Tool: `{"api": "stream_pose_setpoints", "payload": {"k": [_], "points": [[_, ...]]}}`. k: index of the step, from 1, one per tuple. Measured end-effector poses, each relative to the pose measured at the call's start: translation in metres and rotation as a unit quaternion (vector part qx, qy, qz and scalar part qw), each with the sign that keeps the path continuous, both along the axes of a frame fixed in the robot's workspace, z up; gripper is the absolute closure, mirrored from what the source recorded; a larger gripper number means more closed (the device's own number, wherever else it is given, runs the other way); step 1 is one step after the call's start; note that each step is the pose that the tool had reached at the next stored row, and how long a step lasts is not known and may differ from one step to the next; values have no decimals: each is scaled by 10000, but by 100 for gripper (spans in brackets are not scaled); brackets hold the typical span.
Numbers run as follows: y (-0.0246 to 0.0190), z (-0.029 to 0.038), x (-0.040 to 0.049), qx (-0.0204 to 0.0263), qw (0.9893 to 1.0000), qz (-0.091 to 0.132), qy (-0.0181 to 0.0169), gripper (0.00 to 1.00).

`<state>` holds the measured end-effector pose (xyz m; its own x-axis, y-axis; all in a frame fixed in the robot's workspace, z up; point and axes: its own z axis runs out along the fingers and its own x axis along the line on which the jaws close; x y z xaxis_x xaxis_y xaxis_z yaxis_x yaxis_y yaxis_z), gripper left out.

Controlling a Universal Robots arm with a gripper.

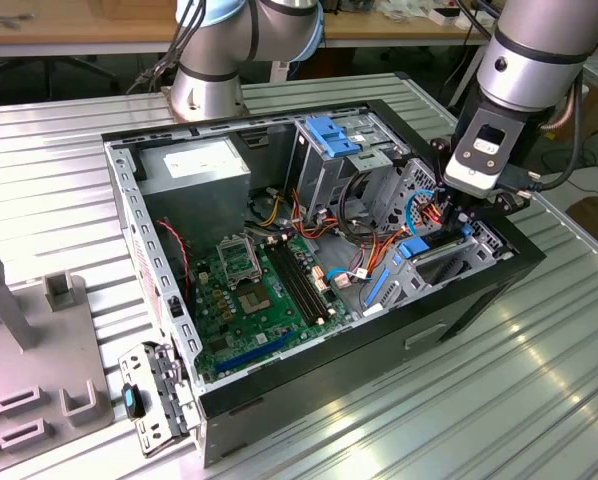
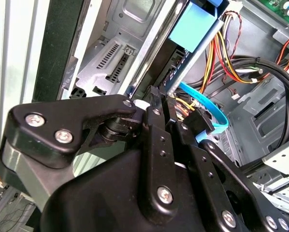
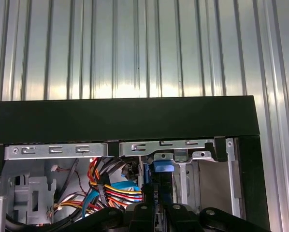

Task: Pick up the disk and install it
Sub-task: 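Insert the first disk wire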

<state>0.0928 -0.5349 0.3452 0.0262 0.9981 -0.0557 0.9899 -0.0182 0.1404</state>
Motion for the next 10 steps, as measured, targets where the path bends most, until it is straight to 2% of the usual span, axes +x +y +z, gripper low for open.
{"api": "stream_pose_setpoints", "payload": {"k": [10], "points": [[0, -22, -3, -1, 10000, 0, 0, 84]]}}
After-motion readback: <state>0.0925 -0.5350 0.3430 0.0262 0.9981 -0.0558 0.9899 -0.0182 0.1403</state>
